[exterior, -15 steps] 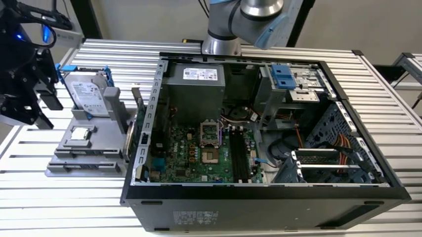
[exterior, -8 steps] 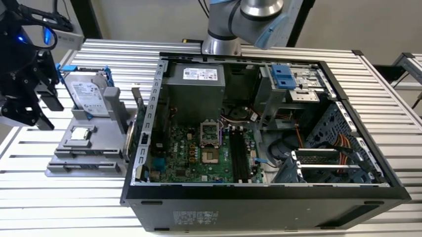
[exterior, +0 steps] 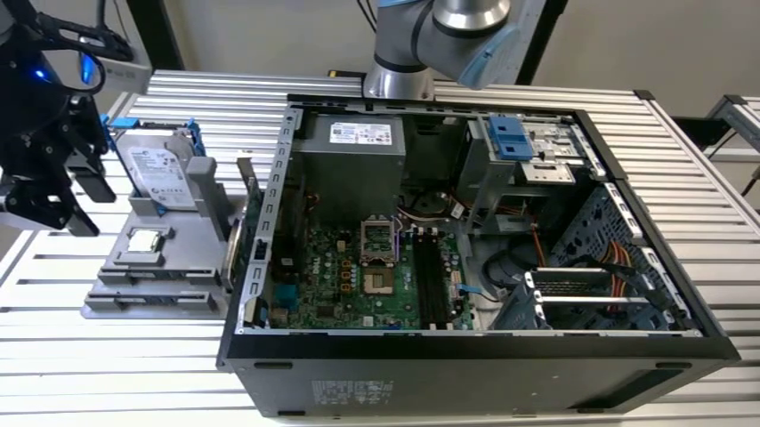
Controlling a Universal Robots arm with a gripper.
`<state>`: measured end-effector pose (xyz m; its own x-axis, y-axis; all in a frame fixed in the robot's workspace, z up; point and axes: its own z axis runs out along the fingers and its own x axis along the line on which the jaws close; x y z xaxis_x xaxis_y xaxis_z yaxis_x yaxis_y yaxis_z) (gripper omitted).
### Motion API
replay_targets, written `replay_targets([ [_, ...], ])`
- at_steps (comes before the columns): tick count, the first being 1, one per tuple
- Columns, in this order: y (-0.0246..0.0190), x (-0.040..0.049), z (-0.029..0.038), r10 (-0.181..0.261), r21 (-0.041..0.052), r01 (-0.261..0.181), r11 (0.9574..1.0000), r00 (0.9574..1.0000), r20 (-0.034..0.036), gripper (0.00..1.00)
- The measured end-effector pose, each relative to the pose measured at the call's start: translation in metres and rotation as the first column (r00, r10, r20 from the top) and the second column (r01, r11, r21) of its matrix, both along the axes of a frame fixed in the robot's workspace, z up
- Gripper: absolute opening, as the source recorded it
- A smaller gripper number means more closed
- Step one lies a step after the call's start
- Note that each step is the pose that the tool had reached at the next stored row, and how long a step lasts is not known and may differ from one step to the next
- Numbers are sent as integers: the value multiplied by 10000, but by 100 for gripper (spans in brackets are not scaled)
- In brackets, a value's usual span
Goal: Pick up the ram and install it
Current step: 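Pick up the ram and move it above insertion slot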
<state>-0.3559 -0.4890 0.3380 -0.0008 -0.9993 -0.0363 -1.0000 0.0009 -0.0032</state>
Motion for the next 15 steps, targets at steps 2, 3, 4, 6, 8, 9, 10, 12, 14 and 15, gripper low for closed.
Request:
replay_targets([
  [2,0,0,-7,0,0,0,10000,10000,0,100],
  [3,0,0,-11,0,0,0,10000,10000,0,100],
  [4,0,0,-14,0,0,0,10000,10000,0,100],
  [6,0,0,-21,0,0,0,10000,10000,0,100],
  [8,0,0,-28,0,0,0,10000,10000,0,100],
  [9,0,0,-31,0,0,0,10000,10000,0,100],
  [10,0,0,-35,0,-1,0,10000,10000,0,100],
  [12,0,0,-43,0,0,0,10000,10000,0,100],
  [14,0,0,-50,0,0,0,10000,10000,0,100],
  [15,0,0,-54,0,0,0,10000,10000,0,100],
])
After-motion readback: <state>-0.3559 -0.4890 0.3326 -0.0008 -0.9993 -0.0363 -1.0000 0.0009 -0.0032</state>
